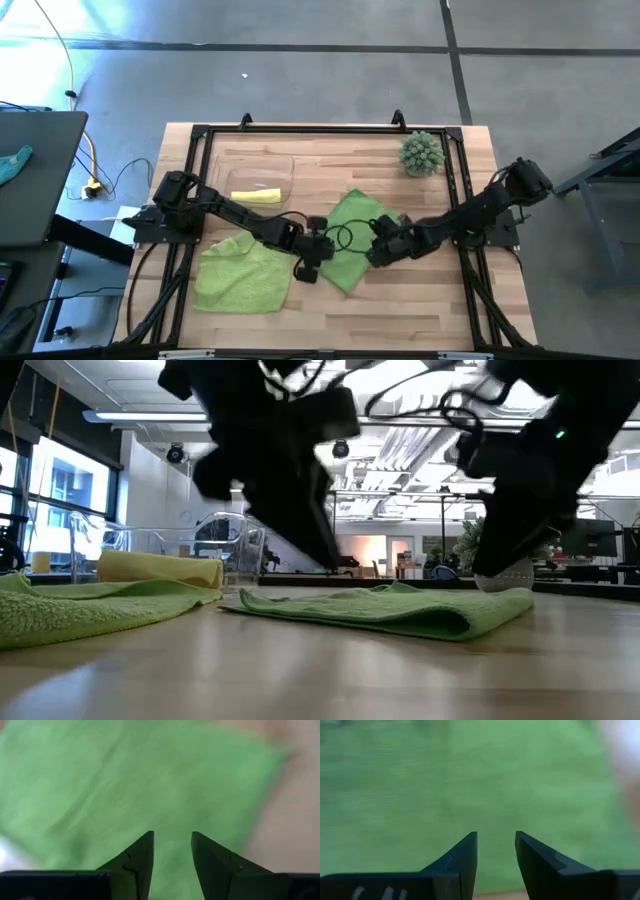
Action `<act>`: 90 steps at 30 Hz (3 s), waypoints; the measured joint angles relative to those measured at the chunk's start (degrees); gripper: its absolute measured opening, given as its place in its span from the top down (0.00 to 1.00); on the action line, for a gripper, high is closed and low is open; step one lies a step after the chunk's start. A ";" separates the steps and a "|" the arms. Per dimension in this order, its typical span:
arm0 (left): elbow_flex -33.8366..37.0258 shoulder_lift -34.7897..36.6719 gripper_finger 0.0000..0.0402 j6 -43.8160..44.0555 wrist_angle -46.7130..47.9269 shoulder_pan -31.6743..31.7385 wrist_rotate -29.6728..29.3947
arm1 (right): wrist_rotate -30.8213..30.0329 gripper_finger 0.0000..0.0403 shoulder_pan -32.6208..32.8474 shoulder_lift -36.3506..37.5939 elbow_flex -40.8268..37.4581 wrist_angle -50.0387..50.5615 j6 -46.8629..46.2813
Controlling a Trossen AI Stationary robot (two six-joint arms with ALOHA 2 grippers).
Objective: Roll microfiber towels into tight, uniform cylinder then place into a basket
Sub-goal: Roll the right green towel
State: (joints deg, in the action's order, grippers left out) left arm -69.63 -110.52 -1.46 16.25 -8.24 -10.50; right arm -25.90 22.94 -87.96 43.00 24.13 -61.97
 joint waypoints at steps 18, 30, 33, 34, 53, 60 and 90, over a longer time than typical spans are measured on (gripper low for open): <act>4.99 -0.11 0.70 16.19 3.82 1.44 8.11 | -10.82 0.69 4.17 -10.45 -0.36 -1.27 -3.24; 3.68 -0.02 0.70 8.76 -6.18 -4.31 6.89 | -1.34 0.69 2.79 -4.53 3.12 4.25 17.40; 3.43 0.00 0.70 0.17 -6.08 -5.04 4.03 | 2.72 0.69 5.65 -2.70 3.45 4.39 23.59; 3.43 0.00 0.70 -2.75 -5.85 -5.24 3.11 | 3.76 0.69 6.79 -2.27 3.41 4.51 25.95; 3.30 -1.67 0.70 -34.06 -6.11 -7.31 0.78 | 1.25 0.69 19.85 -7.17 3.32 2.30 48.55; 3.09 -5.22 0.70 -42.24 -8.35 -7.68 -1.80 | 0.81 0.69 19.82 -7.77 3.32 0.70 49.53; 3.43 -4.92 1.00 -8.00 -10.69 -7.19 6.09 | 7.54 0.98 19.77 -7.01 3.20 -1.32 32.21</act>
State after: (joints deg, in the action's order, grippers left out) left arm -66.19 -115.44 -9.46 5.57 -15.42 -4.41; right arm -18.37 42.71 -94.97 46.20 22.81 -29.76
